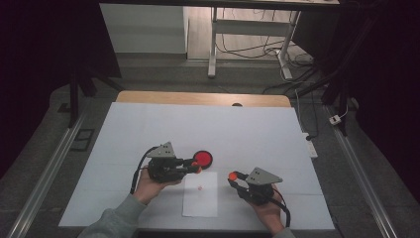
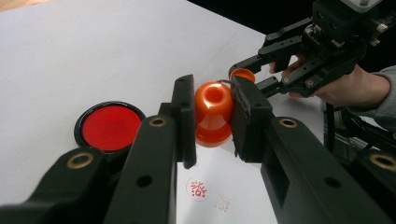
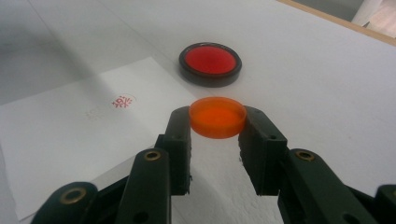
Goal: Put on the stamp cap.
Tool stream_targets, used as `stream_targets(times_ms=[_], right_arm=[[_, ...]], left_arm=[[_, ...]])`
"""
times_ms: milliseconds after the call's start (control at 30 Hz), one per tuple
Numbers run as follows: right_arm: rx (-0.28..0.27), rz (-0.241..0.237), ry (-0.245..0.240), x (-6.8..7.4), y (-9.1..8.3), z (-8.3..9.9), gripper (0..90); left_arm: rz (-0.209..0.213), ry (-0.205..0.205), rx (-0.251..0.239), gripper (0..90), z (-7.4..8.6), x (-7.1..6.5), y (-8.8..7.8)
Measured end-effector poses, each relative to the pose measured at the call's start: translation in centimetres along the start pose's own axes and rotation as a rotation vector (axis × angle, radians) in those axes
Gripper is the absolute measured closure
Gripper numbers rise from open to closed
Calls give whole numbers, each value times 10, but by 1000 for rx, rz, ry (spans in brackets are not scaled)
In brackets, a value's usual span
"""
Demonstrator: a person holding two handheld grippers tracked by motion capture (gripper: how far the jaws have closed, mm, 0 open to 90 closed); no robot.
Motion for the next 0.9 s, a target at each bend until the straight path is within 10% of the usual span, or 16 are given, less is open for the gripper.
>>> stream_targets(times_ms=[900], right_arm=[[-10, -59, 0, 21, 24, -8, 639]], left_arm=[[3, 2, 8, 718, 1, 0, 1]])
Point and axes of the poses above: each handheld gripper's, and its own axes: y roughly forward along the jaws, z roughly out of its underside, x roughly to its left, the point moved 8 cm from there along y, roughly forward along the jaws, and after that the axes turned 13 degrees about -x, right-handed, at the moved point
